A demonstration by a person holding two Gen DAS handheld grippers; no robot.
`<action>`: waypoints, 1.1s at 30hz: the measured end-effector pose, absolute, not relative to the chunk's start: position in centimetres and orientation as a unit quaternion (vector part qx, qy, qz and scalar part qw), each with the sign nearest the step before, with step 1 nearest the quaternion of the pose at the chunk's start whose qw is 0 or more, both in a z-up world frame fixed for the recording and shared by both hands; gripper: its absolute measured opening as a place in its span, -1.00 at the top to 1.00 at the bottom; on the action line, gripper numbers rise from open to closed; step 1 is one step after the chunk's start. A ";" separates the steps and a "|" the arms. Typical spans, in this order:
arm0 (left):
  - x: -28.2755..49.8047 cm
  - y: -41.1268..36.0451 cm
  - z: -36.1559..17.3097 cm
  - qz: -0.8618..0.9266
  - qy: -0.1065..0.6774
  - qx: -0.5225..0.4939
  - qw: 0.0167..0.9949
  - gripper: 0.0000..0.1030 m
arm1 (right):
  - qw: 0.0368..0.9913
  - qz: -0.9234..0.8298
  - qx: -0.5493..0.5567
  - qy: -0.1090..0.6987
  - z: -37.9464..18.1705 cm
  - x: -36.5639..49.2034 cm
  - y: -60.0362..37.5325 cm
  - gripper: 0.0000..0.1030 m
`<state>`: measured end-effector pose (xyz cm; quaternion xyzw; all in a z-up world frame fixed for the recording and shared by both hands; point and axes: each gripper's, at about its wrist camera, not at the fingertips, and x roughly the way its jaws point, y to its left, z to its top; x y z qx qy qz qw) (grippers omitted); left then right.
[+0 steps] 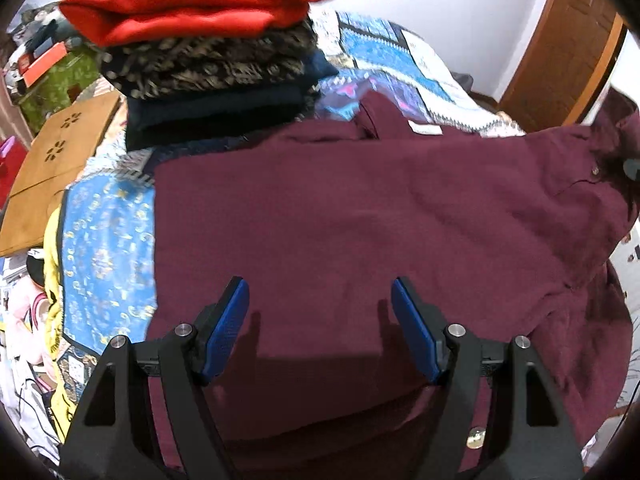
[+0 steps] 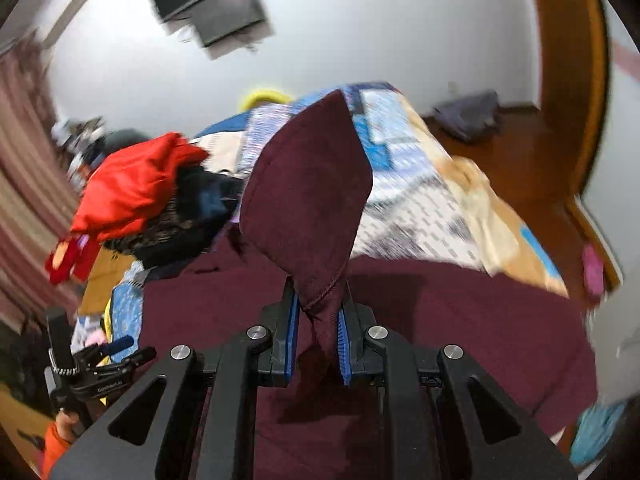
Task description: Fold large clothes
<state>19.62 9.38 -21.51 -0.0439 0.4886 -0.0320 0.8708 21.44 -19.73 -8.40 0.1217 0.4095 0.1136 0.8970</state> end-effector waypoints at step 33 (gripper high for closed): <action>18.4 8.6 -23.9 -0.054 0.520 -0.033 0.852 -0.42 | 0.858 0.013 0.215 0.467 -15.3 21.4 -29.4 0.18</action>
